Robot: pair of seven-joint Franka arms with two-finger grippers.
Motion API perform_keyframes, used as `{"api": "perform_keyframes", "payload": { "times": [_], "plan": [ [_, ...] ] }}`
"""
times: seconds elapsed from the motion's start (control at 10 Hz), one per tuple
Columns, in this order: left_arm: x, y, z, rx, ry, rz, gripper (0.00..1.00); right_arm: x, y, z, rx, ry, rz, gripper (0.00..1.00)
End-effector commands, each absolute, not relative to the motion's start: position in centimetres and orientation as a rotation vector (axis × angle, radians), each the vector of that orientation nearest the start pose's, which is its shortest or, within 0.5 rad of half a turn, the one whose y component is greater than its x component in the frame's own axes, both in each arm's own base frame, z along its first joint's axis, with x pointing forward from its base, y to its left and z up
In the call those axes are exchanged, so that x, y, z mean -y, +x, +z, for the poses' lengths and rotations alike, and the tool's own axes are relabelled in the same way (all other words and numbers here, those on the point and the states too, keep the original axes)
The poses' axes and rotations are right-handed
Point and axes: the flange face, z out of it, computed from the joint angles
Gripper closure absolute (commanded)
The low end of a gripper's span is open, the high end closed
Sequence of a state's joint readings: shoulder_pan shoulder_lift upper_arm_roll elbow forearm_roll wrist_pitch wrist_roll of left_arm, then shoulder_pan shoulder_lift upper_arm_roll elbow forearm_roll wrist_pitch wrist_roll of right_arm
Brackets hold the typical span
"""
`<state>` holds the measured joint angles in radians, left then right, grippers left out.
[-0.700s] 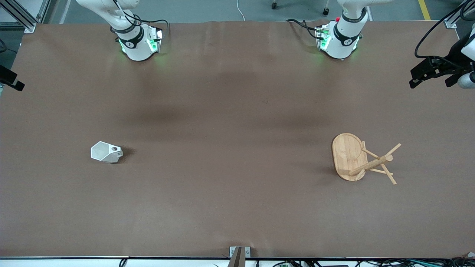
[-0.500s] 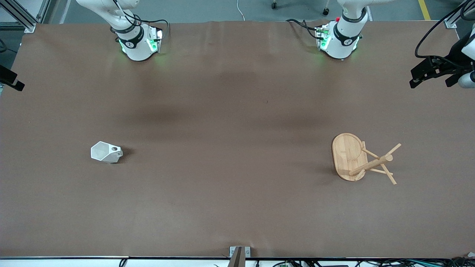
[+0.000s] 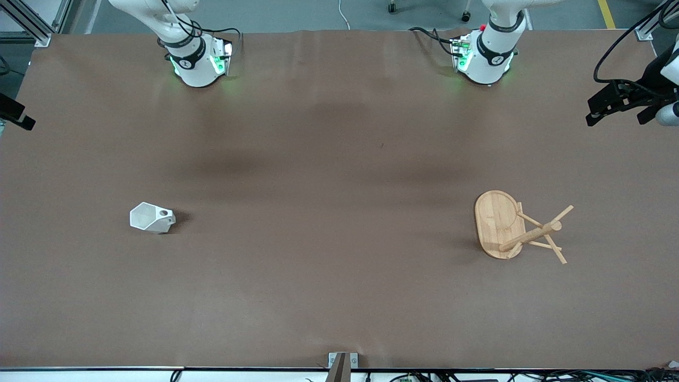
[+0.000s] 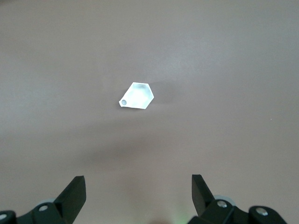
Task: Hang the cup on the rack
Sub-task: 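Move the right gripper out toward the white cup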
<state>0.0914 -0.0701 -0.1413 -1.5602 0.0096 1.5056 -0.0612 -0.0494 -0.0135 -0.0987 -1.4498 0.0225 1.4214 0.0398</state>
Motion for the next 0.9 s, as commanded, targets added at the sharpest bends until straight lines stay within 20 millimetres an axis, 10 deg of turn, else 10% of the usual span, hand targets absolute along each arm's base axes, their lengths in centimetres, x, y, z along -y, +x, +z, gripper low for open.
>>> {"api": "perform_keyframes", "payload": {
  "times": [0.0,0.8],
  "plan": [
    [2.8,53.0,64.8,-0.002,-3.13,0.041,0.0,7.7,53.5,64.7,-0.273,-3.112,0.056,0.0],
    [2.8,53.0,64.5,0.001,-3.145,0.061,0.0,9.4,59.4,37.5,-0.147,-3.138,0.071,0.0]
  ]
}}
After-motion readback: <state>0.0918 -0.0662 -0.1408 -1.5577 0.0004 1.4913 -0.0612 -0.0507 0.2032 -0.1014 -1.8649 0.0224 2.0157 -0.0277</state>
